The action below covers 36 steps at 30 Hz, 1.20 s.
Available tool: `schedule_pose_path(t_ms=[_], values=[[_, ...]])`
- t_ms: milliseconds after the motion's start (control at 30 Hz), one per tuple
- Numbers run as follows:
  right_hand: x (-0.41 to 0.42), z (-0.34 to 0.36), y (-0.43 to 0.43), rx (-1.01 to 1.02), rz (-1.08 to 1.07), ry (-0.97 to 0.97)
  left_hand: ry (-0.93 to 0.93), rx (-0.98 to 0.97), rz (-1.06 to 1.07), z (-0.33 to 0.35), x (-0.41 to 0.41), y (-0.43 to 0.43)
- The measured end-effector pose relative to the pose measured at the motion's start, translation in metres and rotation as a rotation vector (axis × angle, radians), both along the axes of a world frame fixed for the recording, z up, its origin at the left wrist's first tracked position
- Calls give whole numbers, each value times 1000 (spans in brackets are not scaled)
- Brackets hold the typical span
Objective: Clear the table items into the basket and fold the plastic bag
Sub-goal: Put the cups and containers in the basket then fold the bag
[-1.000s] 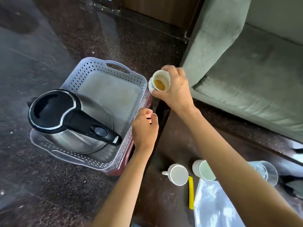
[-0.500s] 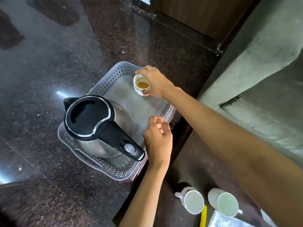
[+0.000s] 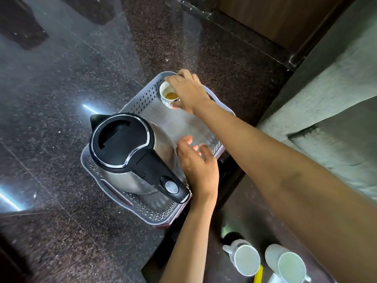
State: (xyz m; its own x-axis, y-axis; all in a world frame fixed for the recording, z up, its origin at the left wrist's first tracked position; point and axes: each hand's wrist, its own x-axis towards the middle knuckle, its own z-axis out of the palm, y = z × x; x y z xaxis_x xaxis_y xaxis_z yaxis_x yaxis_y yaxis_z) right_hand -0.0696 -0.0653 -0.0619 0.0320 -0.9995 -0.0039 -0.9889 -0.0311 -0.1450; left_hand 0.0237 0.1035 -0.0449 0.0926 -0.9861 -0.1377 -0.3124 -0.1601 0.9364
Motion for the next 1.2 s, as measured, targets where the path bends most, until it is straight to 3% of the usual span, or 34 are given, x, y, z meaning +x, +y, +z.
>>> schedule_pose_path(t_ms=[167, 367, 567, 733, 1000, 1200], values=[[2, 5, 11, 14, -6, -66, -24, -3, -32, -3, -1, 6], [-17, 24, 55, -231, -95, -264, -28, -41, -82, 1, -4, 15], [-50, 50, 145, -415, -337, -380, -45, -113, -206, 6, -8, 32], [-69, 42, 240, -343, -647, -508, -18, -102, -385, 16, -14, 65], [-44, 12, 390, -11, -991, -485, -100, 39, -721, -3, -13, 134], [6, -26, 475, 93, -1187, -475, -150, 103, -822, -17, -11, 178]])
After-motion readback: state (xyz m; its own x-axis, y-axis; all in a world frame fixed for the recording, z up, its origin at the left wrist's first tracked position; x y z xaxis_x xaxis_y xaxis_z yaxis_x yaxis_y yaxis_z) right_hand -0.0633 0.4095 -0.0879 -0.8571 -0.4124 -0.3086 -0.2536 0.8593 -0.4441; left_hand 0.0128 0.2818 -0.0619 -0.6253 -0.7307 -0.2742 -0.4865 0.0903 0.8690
